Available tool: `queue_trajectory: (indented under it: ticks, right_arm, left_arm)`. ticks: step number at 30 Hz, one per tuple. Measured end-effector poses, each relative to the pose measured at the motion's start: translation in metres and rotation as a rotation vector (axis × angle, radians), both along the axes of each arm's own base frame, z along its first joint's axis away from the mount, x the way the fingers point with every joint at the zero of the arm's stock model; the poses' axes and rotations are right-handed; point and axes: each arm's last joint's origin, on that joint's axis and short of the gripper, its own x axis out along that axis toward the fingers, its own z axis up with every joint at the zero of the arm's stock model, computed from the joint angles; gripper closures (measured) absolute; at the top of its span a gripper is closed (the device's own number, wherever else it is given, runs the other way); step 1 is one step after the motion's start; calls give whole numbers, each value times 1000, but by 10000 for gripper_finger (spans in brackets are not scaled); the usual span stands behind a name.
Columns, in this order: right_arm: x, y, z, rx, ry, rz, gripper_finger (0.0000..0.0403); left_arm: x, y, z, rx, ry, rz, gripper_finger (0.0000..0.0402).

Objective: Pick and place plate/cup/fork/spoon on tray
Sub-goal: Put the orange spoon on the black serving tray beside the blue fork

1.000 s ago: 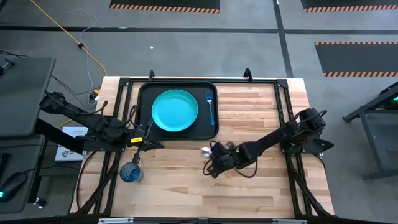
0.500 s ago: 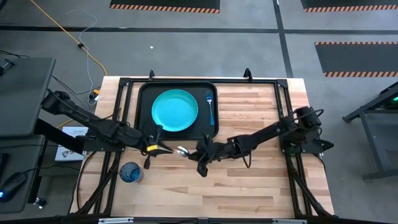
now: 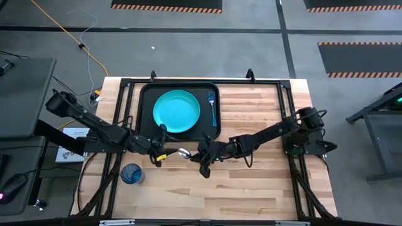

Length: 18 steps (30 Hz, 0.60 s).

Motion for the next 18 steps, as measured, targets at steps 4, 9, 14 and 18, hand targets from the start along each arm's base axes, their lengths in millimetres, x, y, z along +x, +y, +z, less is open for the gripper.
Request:
queue_trajectory:
  ticks: [4,9,14,18]
  right_arm:
    - [1,-3,0,1,-1,-15,400]
    - [2,-8,1,12,-7,-18,400]
    - [4,-10,2,48,-16,2,400]
    - [4,-10,2,57,-14,9,400]
  left_arm:
    - [0,-6,4,27,-30,-61,195]
    - [-2,-11,5,63,-39,-105,196]
    - [4,-15,2,83,-57,-110,196]
    - [13,-19,-3,167,-88,-101,199]
